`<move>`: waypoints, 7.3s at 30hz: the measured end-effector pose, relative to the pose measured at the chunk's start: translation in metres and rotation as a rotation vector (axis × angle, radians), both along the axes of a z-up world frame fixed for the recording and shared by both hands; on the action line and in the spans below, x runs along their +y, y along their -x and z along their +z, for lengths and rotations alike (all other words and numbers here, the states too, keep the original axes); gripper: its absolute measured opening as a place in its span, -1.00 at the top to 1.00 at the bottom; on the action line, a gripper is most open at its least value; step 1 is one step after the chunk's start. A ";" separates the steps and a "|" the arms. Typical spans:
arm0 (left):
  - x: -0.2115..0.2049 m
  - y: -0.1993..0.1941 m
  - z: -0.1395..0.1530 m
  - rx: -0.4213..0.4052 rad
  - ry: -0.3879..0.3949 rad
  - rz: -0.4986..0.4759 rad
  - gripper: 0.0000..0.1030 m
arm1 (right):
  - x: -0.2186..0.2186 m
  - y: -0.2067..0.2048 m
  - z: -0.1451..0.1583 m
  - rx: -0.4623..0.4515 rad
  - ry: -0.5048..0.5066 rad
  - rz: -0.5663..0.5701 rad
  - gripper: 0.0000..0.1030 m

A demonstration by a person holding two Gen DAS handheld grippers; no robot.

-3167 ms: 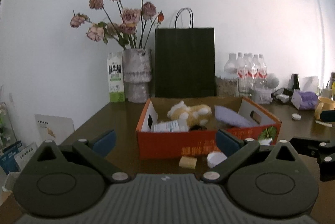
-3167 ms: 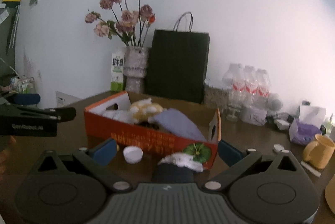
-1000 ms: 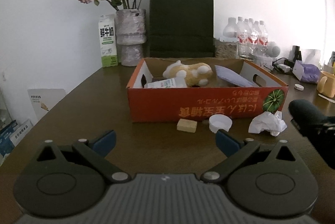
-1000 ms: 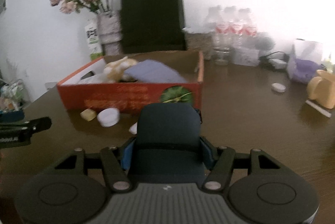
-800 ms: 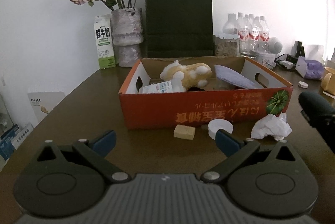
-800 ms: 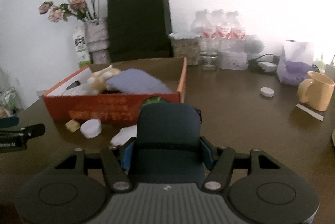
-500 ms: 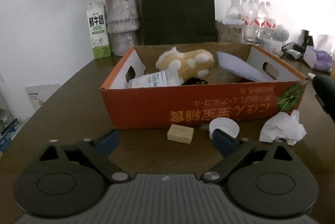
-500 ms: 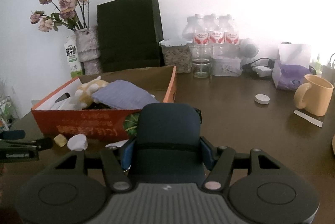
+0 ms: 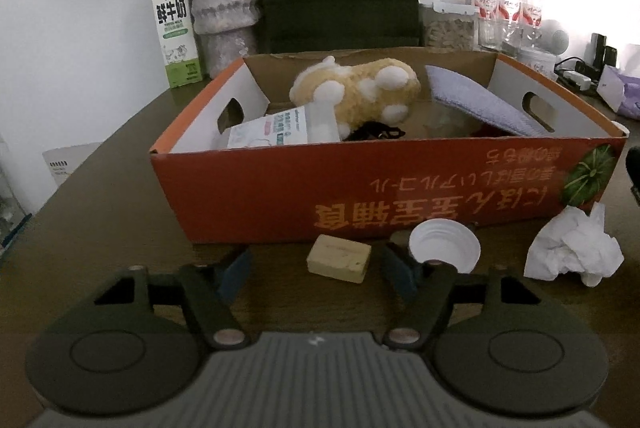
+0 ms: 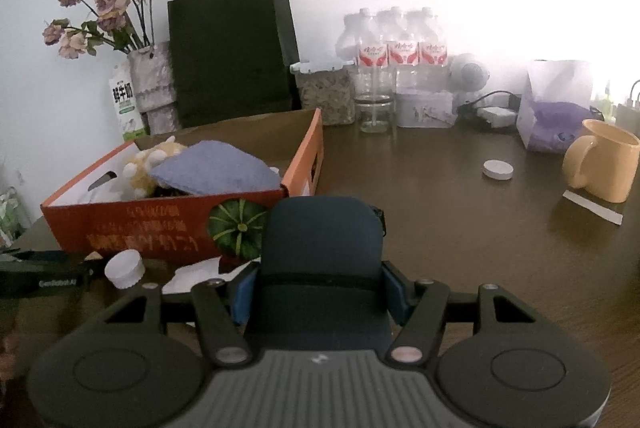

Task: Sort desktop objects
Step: 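Lower the left tool onto the yellow soap bar and close it, then carry the soap bar over the box with the left tool while the right tool moves over the box empty, then open the left tool to drop the soap bar into the box, then withdraw both tools from the box back toward the table, then close the right tool on the crumpled white tissue, then grasp the white bottle cap with the left tool while the right tool lifts the tissue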

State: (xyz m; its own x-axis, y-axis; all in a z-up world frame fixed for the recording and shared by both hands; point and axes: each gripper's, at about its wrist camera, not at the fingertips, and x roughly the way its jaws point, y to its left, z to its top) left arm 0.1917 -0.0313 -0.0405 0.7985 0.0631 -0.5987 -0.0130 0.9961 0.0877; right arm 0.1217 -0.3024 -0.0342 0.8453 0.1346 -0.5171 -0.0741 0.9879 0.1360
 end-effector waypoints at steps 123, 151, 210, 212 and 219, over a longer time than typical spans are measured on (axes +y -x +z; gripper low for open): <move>0.053 0.021 0.089 -0.311 0.049 0.042 -1.00 | 0.084 -0.039 0.078 -0.174 0.109 0.082 -1.00; 0.045 0.077 0.034 -0.166 0.060 0.021 -1.00 | 0.056 0.018 -0.005 0.047 0.142 0.047 -1.00; -0.043 -0.007 -0.002 0.012 0.024 -0.040 -0.99 | 0.017 -0.030 -0.014 0.044 0.066 0.085 0.66; -0.043 -0.008 -0.004 0.019 0.030 -0.037 -0.96 | 0.018 -0.029 -0.014 0.038 0.065 0.085 0.66; -0.044 -0.008 -0.004 0.021 0.057 -0.062 -0.51 | 0.016 -0.031 -0.015 0.044 0.049 0.075 0.65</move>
